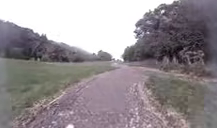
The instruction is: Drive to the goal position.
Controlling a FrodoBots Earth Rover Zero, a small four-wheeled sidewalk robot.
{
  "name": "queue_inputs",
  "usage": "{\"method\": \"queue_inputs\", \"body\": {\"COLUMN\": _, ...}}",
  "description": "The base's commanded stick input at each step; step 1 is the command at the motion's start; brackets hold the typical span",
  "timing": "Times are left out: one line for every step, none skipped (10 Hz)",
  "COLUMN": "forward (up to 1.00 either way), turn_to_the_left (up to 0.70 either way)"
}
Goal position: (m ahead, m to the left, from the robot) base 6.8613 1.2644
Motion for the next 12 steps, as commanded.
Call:
{"method": "queue_inputs", "body": {"forward": 0.85, "turn_to_the_left": 0.00}}
{"method": "queue_inputs", "body": {"forward": 0.85, "turn_to_the_left": 0.00}}
{"method": "queue_inputs", "body": {"forward": 0.85, "turn_to_the_left": 0.00}}
{"method": "queue_inputs", "body": {"forward": 0.85, "turn_to_the_left": 0.00}}
{"method": "queue_inputs", "body": {"forward": 0.85, "turn_to_the_left": 0.00}}
{"method": "queue_inputs", "body": {"forward": 0.85, "turn_to_the_left": 0.00}}
{"method": "queue_inputs", "body": {"forward": 0.85, "turn_to_the_left": 0.00}}
{"method": "queue_inputs", "body": {"forward": 0.85, "turn_to_the_left": 0.00}}
{"method": "queue_inputs", "body": {"forward": 0.85, "turn_to_the_left": 0.00}}
{"method": "queue_inputs", "body": {"forward": 0.85, "turn_to_the_left": 0.00}}
{"method": "queue_inputs", "body": {"forward": 0.85, "turn_to_the_left": 0.00}}
{"method": "queue_inputs", "body": {"forward": 0.85, "turn_to_the_left": 0.00}}
